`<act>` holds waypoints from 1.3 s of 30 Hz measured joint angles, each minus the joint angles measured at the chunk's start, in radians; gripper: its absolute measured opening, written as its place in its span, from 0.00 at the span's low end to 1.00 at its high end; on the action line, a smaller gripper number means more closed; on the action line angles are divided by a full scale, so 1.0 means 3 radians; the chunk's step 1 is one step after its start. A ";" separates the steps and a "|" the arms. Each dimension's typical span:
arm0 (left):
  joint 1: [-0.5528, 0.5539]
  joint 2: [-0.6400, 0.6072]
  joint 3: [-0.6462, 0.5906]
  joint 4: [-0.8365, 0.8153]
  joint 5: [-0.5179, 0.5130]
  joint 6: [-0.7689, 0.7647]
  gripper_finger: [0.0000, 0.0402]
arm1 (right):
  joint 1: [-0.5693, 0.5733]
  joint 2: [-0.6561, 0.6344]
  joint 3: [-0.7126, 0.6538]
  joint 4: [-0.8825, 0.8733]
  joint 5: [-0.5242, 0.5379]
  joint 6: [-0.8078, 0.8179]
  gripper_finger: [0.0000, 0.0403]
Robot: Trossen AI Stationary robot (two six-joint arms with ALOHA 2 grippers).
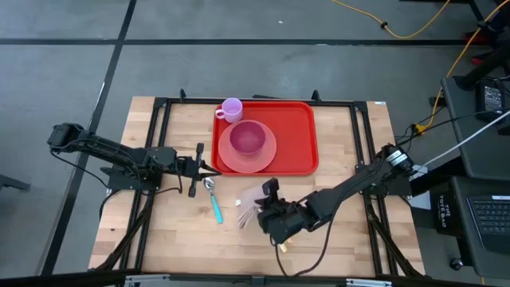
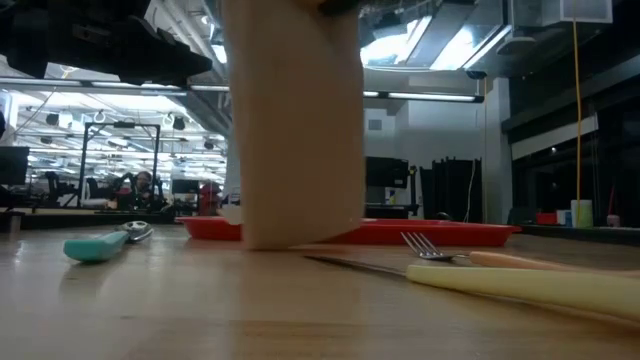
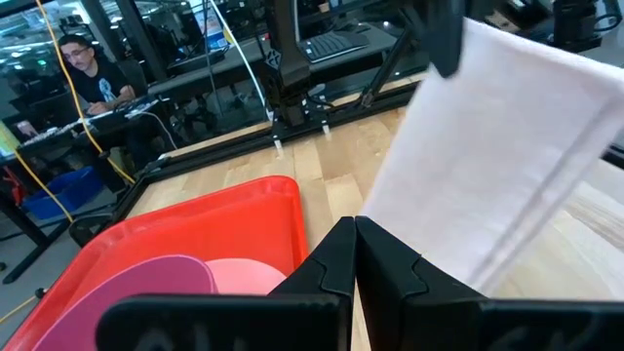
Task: Set up tray
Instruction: Put the light brown table napkin to the right side of the plate on the tray
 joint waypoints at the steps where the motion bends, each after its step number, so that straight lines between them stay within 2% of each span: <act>1: 0.0000 0.0000 0.0000 0.0000 0.0000 0.0002 0.01 | 0.0000 -0.0028 0.0000 -0.0016 0.0028 -0.0003 0.02; 11: 0.0000 0.0000 0.0000 0.0016 0.0000 0.0000 0.01 | -0.0024 -0.0416 0.0000 -0.0171 0.0337 -0.0002 0.02; 15: 0.0000 0.0000 0.0000 0.0021 0.0000 0.0000 0.01 | -0.0026 -0.0533 0.0000 -0.0385 0.0570 0.0029 0.02; 24: 0.0000 0.0000 0.0000 0.0021 -0.0001 0.0002 0.01 | -0.0199 -0.0759 0.0000 -0.1079 0.0806 0.0588 0.02; 29: 0.0000 0.0000 0.0000 0.0021 -0.0001 0.0001 0.01 | -0.0340 -0.0898 0.0000 -0.1409 0.0859 0.0733 0.02; 36: 0.0000 0.0000 0.0000 0.0022 -0.0001 0.0001 0.01 | -0.0585 -0.1162 0.0000 -0.1558 0.0859 0.0700 0.02; 39: 0.0000 0.0000 0.0000 0.0021 -0.0001 0.0002 0.01 | -0.0708 -0.1258 0.0000 -0.1703 0.0739 0.0718 0.02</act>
